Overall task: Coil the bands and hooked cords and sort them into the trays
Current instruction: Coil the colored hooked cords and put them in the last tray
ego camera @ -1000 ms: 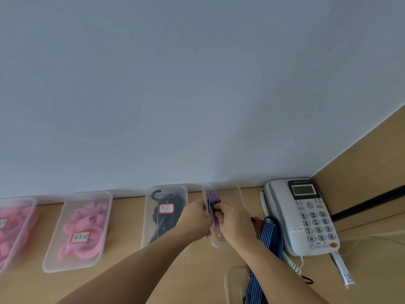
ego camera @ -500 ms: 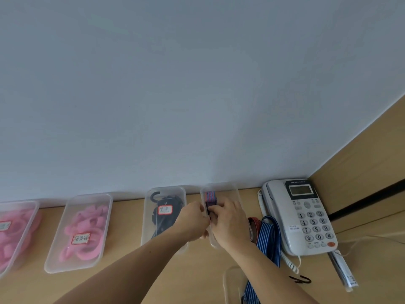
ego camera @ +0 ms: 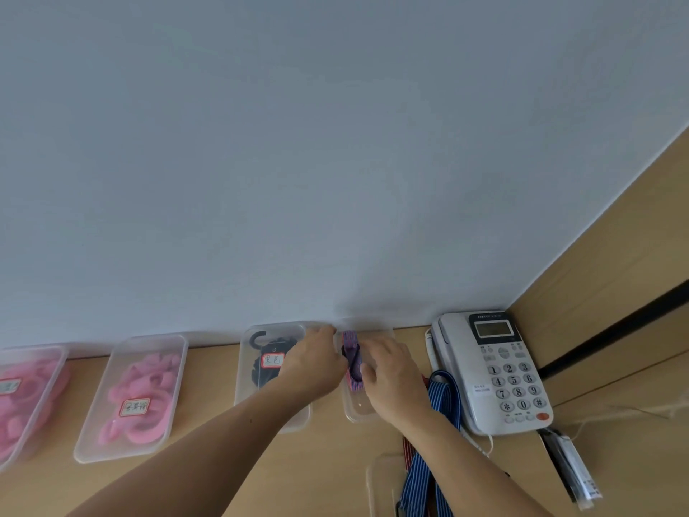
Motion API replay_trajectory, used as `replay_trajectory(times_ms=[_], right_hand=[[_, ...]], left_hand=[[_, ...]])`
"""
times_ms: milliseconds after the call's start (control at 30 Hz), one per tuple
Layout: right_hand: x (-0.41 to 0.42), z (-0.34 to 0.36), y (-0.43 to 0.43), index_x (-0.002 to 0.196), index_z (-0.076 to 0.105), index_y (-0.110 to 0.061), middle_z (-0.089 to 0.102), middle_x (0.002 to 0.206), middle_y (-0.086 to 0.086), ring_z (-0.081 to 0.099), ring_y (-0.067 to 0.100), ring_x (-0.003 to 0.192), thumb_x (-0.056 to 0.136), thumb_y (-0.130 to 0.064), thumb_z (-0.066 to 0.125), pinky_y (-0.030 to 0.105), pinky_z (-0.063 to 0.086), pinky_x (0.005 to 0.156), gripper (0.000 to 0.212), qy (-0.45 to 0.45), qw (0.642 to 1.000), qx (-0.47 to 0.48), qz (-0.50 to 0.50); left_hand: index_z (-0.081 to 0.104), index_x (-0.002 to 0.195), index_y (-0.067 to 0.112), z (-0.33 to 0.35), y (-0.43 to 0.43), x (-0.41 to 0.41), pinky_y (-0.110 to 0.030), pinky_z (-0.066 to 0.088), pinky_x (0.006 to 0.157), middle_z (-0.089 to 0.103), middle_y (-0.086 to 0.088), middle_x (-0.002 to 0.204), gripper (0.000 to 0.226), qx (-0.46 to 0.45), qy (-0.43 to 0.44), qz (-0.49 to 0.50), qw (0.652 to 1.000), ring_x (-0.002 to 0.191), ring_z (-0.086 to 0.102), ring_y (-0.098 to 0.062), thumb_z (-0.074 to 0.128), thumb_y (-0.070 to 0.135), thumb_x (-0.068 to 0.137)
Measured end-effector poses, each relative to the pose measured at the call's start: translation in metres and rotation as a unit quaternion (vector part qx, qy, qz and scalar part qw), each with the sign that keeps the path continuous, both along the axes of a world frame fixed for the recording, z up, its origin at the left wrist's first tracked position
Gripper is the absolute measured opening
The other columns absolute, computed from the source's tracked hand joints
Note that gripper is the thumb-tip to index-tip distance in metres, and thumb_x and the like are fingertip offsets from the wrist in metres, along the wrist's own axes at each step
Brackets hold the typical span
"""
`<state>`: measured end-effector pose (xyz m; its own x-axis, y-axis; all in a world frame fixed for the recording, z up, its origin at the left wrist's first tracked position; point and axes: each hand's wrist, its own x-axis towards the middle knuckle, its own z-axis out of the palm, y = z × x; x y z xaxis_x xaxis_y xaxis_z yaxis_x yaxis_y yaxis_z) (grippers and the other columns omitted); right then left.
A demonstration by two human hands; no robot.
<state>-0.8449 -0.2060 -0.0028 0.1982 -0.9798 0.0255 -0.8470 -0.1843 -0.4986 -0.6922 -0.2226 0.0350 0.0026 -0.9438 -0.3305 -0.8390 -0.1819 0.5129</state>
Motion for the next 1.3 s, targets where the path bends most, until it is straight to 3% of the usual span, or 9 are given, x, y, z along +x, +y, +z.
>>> replay_trajectory(times_ms=[133, 300, 433, 700, 833, 967, 1067, 1200, 1300], right_hand=[[-0.022, 0.022, -0.001, 0.118, 0.064, -0.013, 0.060, 0.120, 0.004, 0.052, 0.024, 0.114, 0.091, -0.015, 0.055, 0.033, 0.043, 0.097, 0.029, -0.013, 1.000, -0.024, -0.013], [-0.071, 0.034, 0.018, 0.086, 0.063, -0.012, 0.063, 0.082, 0.001, 0.060, 0.021, 0.077, 0.092, -0.020, 0.053, 0.036, 0.049, 0.069, 0.014, -0.017, 0.999, -0.007, -0.042], [-0.110, 0.032, 0.037, 0.106, 0.069, -0.021, 0.069, 0.093, -0.006, 0.063, 0.012, 0.080, 0.094, -0.024, 0.057, 0.031, 0.053, 0.075, 0.017, -0.029, 0.998, 0.041, -0.041], [-0.133, 0.002, 0.055, 0.131, 0.054, -0.017, 0.061, 0.120, 0.001, 0.059, 0.018, 0.109, 0.096, -0.023, 0.053, 0.027, 0.046, 0.091, 0.035, 0.013, 0.989, 0.138, 0.060], [-0.116, -0.008, 0.062, 0.111, 0.052, -0.013, 0.064, 0.092, -0.002, 0.064, 0.014, 0.078, 0.091, -0.031, 0.062, 0.027, 0.050, 0.065, 0.029, -0.051, 0.977, 0.202, -0.046], [-0.106, -0.014, 0.062, 0.095, 0.048, -0.020, 0.066, 0.089, -0.001, 0.069, 0.018, 0.075, 0.086, -0.030, 0.068, 0.037, 0.056, 0.073, 0.024, -0.097, 0.955, 0.239, -0.142], [-0.107, -0.016, 0.060, 0.096, 0.049, -0.020, 0.059, 0.085, -0.006, 0.058, 0.010, 0.068, 0.086, -0.023, 0.066, 0.029, 0.046, 0.062, 0.019, -0.079, 0.961, 0.224, -0.141], [-0.106, 0.003, 0.065, 0.085, 0.060, -0.005, 0.065, 0.080, 0.011, 0.062, 0.025, 0.067, 0.084, -0.010, 0.065, 0.038, 0.047, 0.058, 0.007, -0.259, 0.912, 0.277, -0.156], [-0.111, 0.034, 0.067, 0.066, 0.049, -0.010, 0.049, 0.066, 0.014, 0.040, 0.016, 0.046, 0.082, -0.004, 0.058, 0.028, 0.028, 0.042, 0.019, -0.406, 0.826, 0.358, -0.157]], left_hand=[[0.050, 0.135, 0.015, 0.014, 0.006, -0.008, -0.036, 0.038, 0.101, 0.048, -0.005, 0.137, 0.046, -0.047, -0.027, -0.031, 0.998, 0.129, 0.041, -0.027, 0.051, 0.020, 0.089], [0.064, 0.115, 0.011, 0.025, 0.031, -0.035, -0.026, 0.039, 0.081, 0.061, -0.008, 0.122, 0.031, -0.067, 0.007, -0.035, 0.997, 0.108, 0.056, -0.024, 0.053, 0.022, 0.088], [0.063, 0.126, 0.015, 0.023, 0.057, -0.070, -0.026, 0.047, 0.095, 0.067, 0.000, 0.121, 0.037, -0.030, 0.072, -0.025, 0.997, 0.110, 0.062, -0.016, 0.055, 0.024, 0.091], [0.063, 0.125, 0.007, 0.020, 0.098, -0.108, -0.027, 0.049, 0.090, 0.068, -0.007, 0.116, 0.033, -0.001, 0.088, 0.050, 0.995, 0.103, 0.065, -0.021, 0.057, 0.016, 0.094], [0.063, 0.125, 0.008, 0.017, 0.119, -0.111, -0.024, 0.048, 0.088, 0.067, -0.007, 0.116, 0.033, 0.023, 0.089, 0.082, 0.992, 0.104, 0.065, -0.021, 0.058, 0.015, 0.094], [0.063, 0.125, 0.009, 0.018, 0.126, -0.113, -0.025, 0.050, 0.086, 0.068, -0.005, 0.114, 0.033, 0.046, 0.082, 0.067, 0.993, 0.101, 0.065, -0.019, 0.058, 0.020, 0.094], [0.062, 0.126, 0.009, 0.020, 0.121, -0.111, -0.030, 0.052, 0.090, 0.067, -0.006, 0.116, 0.034, 0.053, 0.081, 0.055, 0.994, 0.104, 0.065, -0.021, 0.057, 0.020, 0.094], [0.058, 0.132, 0.009, 0.025, 0.119, -0.103, -0.032, 0.051, 0.097, 0.065, -0.006, 0.125, 0.043, 0.091, 0.086, 0.028, 0.992, 0.109, 0.063, -0.020, 0.060, 0.026, 0.093], [0.056, 0.134, 0.012, 0.032, 0.119, -0.096, -0.025, 0.049, 0.090, 0.063, -0.003, 0.129, 0.048, 0.122, 0.129, -0.008, 0.984, 0.108, 0.061, -0.015, 0.064, 0.032, 0.091]])
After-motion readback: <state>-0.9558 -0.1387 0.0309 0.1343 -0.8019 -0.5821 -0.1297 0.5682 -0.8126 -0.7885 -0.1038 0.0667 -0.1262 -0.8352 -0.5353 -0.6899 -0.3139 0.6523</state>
